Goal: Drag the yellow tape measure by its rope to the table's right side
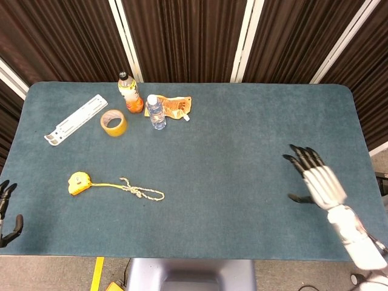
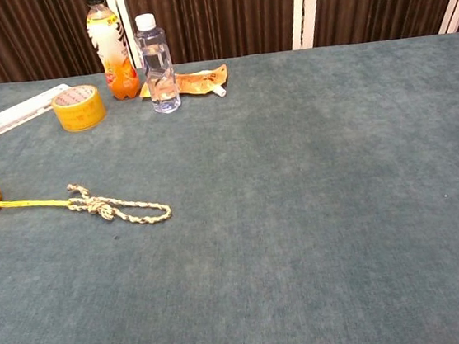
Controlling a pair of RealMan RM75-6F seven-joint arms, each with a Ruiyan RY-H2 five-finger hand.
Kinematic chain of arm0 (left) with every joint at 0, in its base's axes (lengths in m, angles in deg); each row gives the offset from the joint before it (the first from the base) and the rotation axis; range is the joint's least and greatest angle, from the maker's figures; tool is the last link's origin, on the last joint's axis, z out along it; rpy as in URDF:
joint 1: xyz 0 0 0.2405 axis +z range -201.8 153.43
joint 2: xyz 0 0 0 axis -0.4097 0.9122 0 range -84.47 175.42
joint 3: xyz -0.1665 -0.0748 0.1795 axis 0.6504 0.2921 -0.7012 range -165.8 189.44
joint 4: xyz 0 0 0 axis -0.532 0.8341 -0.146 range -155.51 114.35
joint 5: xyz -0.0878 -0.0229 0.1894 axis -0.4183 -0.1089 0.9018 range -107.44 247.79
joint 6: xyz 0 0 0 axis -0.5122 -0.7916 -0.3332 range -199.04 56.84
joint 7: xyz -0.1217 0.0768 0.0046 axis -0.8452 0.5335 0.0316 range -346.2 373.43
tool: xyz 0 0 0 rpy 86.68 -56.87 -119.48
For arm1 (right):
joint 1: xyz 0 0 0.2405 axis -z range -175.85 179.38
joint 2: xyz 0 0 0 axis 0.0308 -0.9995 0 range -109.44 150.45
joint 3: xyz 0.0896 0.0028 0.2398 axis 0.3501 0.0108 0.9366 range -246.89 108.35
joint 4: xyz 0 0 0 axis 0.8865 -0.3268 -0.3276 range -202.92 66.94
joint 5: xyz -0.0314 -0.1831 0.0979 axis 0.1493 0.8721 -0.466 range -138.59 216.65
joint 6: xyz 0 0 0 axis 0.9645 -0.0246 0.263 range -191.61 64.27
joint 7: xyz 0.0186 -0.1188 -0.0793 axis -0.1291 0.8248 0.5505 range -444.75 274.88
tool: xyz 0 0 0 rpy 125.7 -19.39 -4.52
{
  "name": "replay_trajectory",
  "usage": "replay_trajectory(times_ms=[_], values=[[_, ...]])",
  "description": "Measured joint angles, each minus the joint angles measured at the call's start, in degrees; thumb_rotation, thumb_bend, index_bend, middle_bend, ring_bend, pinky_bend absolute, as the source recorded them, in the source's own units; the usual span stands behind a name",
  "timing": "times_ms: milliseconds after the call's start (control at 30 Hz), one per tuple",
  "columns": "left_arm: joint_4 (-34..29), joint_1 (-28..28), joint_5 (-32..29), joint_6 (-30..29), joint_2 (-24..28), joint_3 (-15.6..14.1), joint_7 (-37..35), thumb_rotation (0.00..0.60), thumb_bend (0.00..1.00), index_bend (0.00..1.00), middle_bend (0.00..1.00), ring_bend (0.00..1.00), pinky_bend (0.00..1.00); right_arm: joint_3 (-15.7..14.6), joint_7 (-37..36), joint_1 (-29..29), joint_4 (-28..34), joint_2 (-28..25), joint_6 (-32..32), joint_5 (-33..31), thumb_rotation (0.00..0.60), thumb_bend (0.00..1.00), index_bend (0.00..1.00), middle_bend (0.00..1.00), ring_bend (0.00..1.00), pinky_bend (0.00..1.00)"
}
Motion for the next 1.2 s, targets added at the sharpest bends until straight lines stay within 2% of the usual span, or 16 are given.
replay_trajectory(times_ms=[167,300,400,700,1200], values=[[-0.1,1.3,-2.0,-2.2,0.5,1.1,1.0,0.600,0.54,0.06,0.00,0.00,0.06,3.4,4.4,-9.1,0.9,2.3,9.7,-2.9,0.600,0.15,0.27,0.04,0.03,0.00],[0.0,1.9,-2.1,-2.6,1.0,1.1,0.7,0.600,0.54,0.06,0.00,0.00,0.06,5.7,6.9,-15.9,0.3,6.9,16.5,-6.9,0.600,0.20,0.28,0.04,0.03,0.00],[-0.3,1.9,-2.0,-2.5,1.0,1.1,1.7,0.600,0.54,0.06,0.00,0.00,0.06,6.8,6.7,-19.5,-1.4,10.4,19.2,-8.7,0.600,0.23,0.30,0.04,0.03,0.00],[-0.7,1.9,-1.3,-2.3,0.7,0.9,3.1,0.600,0.55,0.06,0.00,0.00,0.06,7.4,4.9,-27.0,-7.0,18.6,23.6,-9.9,0.600,0.27,0.32,0.05,0.03,0.00],[-0.8,1.9,-3.2,-1.3,0.6,1.6,3.7,0.600,0.55,0.06,0.00,0.00,0.06,6.4,4.7,-35.1,-15.3,30.3,27.8,-11.8,0.600,0.34,0.36,0.05,0.03,0.00]])
